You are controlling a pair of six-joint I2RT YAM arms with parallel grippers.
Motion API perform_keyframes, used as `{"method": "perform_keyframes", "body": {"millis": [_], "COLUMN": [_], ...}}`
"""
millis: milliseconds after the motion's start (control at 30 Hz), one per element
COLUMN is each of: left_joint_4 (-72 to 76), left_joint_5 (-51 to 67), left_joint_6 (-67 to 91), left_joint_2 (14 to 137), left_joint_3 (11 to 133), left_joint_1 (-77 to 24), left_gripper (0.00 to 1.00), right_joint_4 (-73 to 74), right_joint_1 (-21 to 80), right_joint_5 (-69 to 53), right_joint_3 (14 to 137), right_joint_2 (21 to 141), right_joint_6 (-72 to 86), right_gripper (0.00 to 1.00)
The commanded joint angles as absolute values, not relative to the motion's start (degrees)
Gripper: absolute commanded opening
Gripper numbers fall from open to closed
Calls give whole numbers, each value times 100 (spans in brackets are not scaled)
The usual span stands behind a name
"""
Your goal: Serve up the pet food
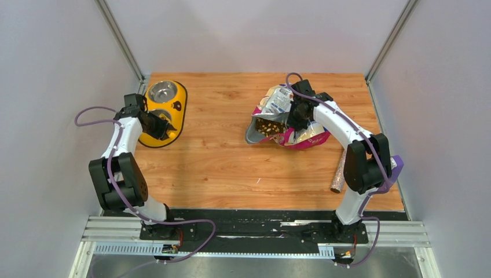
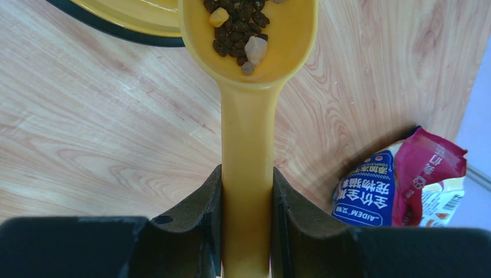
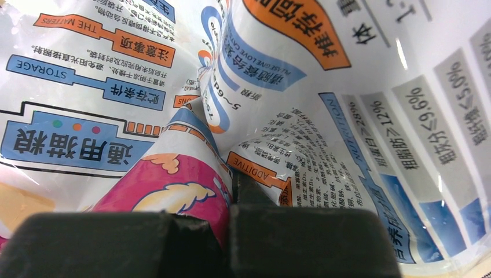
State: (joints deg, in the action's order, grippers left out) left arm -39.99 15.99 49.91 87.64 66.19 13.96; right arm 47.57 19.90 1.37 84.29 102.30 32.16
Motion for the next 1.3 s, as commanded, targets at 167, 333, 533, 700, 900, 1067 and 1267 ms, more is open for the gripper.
{"method": "perform_keyframes", "body": {"millis": [167,333,533,700,900,1067,1267], "left_joint_4": [-3940,-3933,-3822,-3569,-3205,-2643,-1893], "left_joint_5": [1993,2230,2401,2680,3024,3444,4008], "left_joint_6": [5905,6180,6509,6827,7131,7741,8413], "left_joint_2": [8925,9111,9147,9151,9098,8972,8937], "left_joint_3": [6906,7031,7095,7076,7048,6676,6300], "left_joint_1": [1630,1726,1847,1915,2112,2285,2379], "left_gripper": [0,0,0,0,0,0,0], "right_joint_4": [4477,4475,4477,4477,4486,4514,4534], "right_joint_1": [1767,1766,1760,1761,1757,1757,1757], "right_joint_5": [579,592,599,596,574,606,621], "right_joint_3": [8274,8254,8246,8273,8304,8373,8419], "right_joint_2": [10118,10113,10116,10155,10152,10170,10194], "right_joint_6": [3417,3418,3419,3424,3412,3383,3373], "right_gripper": [0,0,0,0,0,0,0]}}
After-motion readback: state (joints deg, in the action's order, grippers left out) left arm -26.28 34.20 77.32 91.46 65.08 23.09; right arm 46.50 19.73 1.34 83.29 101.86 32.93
